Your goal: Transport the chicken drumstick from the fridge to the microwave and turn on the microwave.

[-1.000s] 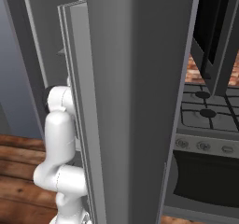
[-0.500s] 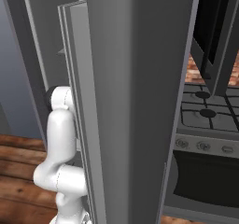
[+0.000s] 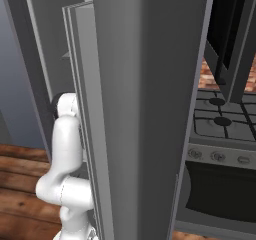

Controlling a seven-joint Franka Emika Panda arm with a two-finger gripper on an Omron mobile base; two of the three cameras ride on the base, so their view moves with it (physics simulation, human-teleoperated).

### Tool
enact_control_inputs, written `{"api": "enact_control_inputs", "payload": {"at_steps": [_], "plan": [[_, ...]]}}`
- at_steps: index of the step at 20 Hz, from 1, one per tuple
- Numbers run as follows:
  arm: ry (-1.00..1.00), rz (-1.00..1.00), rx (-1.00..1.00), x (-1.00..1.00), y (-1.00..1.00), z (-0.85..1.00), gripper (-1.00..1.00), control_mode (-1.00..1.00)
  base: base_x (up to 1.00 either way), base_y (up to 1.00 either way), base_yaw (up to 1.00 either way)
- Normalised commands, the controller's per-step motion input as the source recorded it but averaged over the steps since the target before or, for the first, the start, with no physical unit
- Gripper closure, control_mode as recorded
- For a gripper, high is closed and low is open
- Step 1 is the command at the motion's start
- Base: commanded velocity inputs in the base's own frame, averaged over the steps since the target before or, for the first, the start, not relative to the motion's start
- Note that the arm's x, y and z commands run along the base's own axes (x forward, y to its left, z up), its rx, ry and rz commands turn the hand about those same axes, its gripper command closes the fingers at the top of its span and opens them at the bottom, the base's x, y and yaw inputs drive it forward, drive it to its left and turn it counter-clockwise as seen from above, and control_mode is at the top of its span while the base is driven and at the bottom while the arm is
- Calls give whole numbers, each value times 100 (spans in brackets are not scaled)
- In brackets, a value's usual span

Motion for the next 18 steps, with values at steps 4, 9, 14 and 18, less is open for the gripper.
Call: {"api": "enact_control_inputs", "payload": {"at_steps": [4, 9, 14, 18], "plan": [[-3, 0, 0, -16, 18, -98, 100, -100, 0, 0, 0], [-22, 0, 0, -29, 22, -100, 100, -100, 0, 0, 0], [-25, 0, 3, -22, 15, -100, 100, -100, 0, 0, 0], [-6, 0, 17, -2, 1, -69, 100, -100, 0, 0, 0]]}}
